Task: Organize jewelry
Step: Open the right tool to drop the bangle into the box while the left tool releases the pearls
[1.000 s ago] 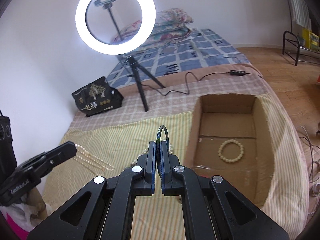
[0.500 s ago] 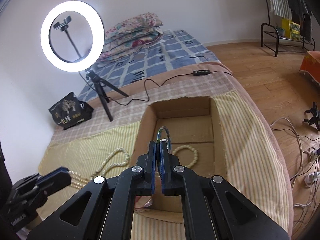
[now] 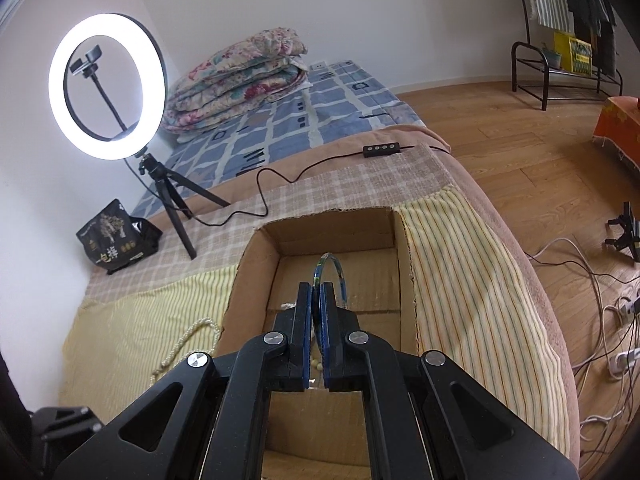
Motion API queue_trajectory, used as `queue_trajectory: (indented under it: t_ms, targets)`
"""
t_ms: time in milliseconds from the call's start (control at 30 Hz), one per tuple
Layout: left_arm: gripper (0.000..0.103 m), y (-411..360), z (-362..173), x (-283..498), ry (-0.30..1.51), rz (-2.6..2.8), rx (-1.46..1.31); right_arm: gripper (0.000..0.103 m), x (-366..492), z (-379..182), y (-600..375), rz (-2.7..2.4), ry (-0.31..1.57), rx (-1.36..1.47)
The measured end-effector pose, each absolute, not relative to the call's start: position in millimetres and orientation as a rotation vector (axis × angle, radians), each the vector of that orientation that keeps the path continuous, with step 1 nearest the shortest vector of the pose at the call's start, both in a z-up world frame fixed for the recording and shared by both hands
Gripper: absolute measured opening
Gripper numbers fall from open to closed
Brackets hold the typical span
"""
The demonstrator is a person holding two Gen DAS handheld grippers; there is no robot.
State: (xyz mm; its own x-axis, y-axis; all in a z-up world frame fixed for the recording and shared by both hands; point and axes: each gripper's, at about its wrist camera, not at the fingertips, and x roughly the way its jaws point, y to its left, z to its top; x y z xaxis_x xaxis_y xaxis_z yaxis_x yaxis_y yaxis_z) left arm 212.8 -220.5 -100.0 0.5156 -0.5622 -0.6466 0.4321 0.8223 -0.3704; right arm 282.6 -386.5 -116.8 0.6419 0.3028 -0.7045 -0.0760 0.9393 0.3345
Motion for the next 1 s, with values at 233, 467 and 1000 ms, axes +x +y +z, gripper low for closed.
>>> queue_trajectory:
  t_ms: [233, 467, 1000]
  targets:
    - [0.002, -236.5, -109.3, 214.6, 0.848, -0.611, -0.132, 0.003, 292.7, -125.1, -385.4, 0.223, 0.843, 0.298]
    - [0.002, -239.2, -114.0, 217.3, 0.844, -0.598, -0.106, 0.003, 295.8, -128.9, -382.8, 0.225, 0.842, 0.291]
    - [0.012, -223.9, -109.5, 214.4, 0.833, -0.557, -0.078, 0.057, 288.3, -117.3, -385.7, 0.158, 0.807, 0.264]
